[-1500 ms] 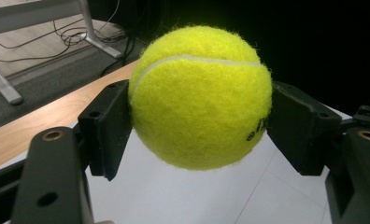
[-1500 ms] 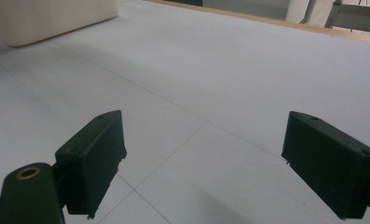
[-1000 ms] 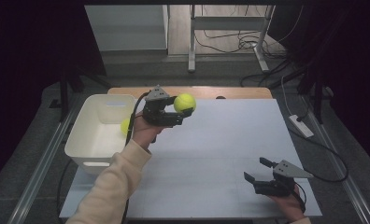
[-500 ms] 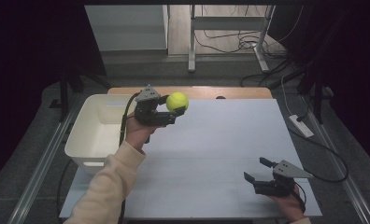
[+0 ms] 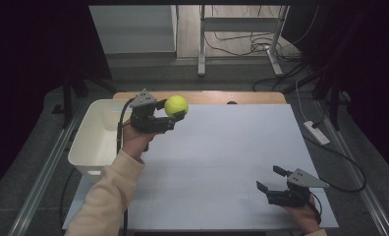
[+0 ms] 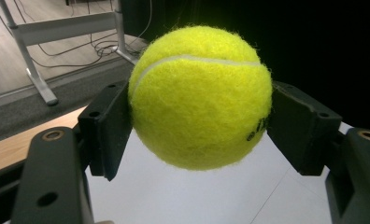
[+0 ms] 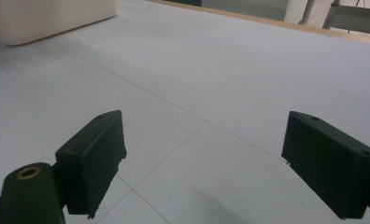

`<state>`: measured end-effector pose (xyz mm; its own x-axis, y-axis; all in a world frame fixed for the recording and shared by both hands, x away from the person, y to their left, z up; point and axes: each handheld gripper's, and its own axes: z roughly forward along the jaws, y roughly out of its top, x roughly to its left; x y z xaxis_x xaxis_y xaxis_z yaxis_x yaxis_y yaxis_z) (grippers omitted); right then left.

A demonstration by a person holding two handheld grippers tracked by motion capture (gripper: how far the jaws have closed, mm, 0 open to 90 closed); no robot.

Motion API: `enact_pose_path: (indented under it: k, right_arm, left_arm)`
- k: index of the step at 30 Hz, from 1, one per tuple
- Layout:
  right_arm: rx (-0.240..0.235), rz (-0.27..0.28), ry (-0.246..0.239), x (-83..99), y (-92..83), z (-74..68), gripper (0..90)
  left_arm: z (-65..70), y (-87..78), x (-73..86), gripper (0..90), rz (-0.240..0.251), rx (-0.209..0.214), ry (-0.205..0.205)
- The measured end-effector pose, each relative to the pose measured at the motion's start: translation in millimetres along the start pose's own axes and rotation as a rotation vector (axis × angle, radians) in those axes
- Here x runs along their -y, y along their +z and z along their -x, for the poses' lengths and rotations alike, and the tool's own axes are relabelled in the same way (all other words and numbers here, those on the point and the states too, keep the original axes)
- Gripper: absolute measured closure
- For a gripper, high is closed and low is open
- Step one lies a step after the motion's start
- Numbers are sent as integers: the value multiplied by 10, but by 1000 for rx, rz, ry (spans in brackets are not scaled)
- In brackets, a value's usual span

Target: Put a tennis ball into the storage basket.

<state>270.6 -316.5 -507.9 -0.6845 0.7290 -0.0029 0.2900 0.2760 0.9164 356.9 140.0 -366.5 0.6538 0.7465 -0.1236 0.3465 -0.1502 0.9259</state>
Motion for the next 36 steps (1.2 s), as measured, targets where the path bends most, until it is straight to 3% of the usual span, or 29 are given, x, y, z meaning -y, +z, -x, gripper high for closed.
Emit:
enact_pose_path:
  k: [36]
  right_arm:
    - [1,-1,-2,-2,3,0,131]
  left_arm:
    - [-245,-368,169,272,21,-77,-71]
